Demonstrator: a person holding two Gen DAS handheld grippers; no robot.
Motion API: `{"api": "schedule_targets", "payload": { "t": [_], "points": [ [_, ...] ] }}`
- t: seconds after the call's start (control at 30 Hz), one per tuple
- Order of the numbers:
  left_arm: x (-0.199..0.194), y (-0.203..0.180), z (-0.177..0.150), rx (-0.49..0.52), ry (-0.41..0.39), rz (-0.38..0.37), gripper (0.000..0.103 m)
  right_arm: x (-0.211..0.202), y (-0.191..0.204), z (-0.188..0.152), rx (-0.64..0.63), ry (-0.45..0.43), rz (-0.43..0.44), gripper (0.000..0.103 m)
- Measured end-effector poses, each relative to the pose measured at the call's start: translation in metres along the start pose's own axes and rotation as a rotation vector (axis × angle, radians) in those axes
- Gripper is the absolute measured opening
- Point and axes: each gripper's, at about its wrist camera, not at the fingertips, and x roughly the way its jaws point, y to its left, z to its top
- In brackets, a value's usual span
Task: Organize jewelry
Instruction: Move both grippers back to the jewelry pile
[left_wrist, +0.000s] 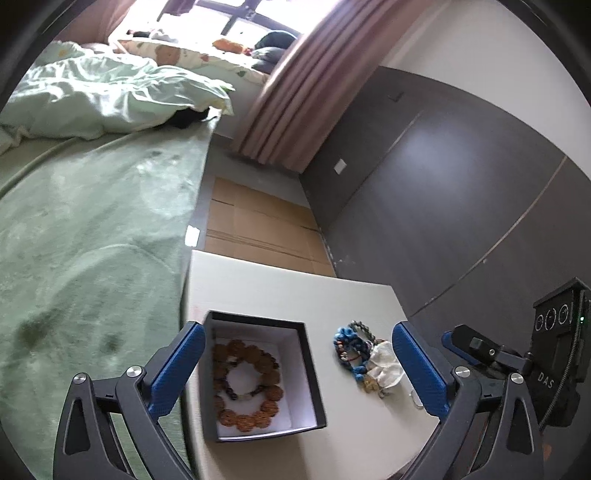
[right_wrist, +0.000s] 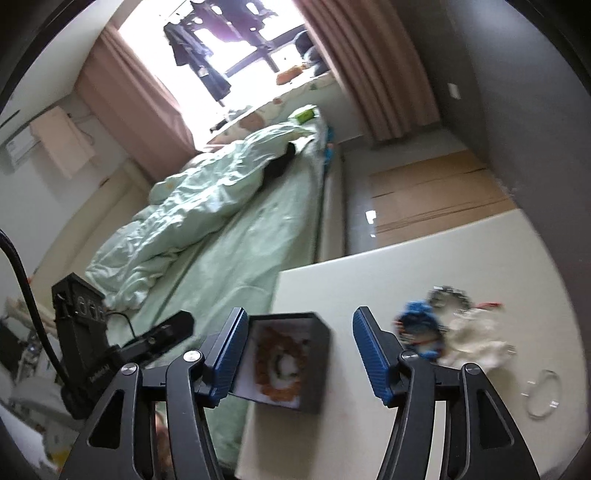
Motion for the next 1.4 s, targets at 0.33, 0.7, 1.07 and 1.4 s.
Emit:
{"api": "schedule_targets", "payload": {
  "t": [0.33, 0.7, 1.07, 1.4],
  "points": [
    [0.020, -0.038, -0.008, 0.066, 0.029, -0.018, 0.101, -0.055, -0.071, -0.008, 0.129, -0.072, -0.134, 0.073],
    [0.052, -0.077, -0.022, 0.147, 0.068, -0.052, 0.101, -0.057, -0.118, -0.028, 0.253, -0.057, -0.217, 0.073],
    [0.108, -0.095, -0.030, 0.168, 0.169, -0.051, 0.067, -0.024, -0.152, -0.041, 0.368, 0.027, -0.126, 0.052],
    [0.155, -0.108, -0.030, 0.162, 0.255, -0.034, 0.042, 0.011, -0.165, -0.039, 0.433, 0.117, -0.094, 0.038]
  ]
}}
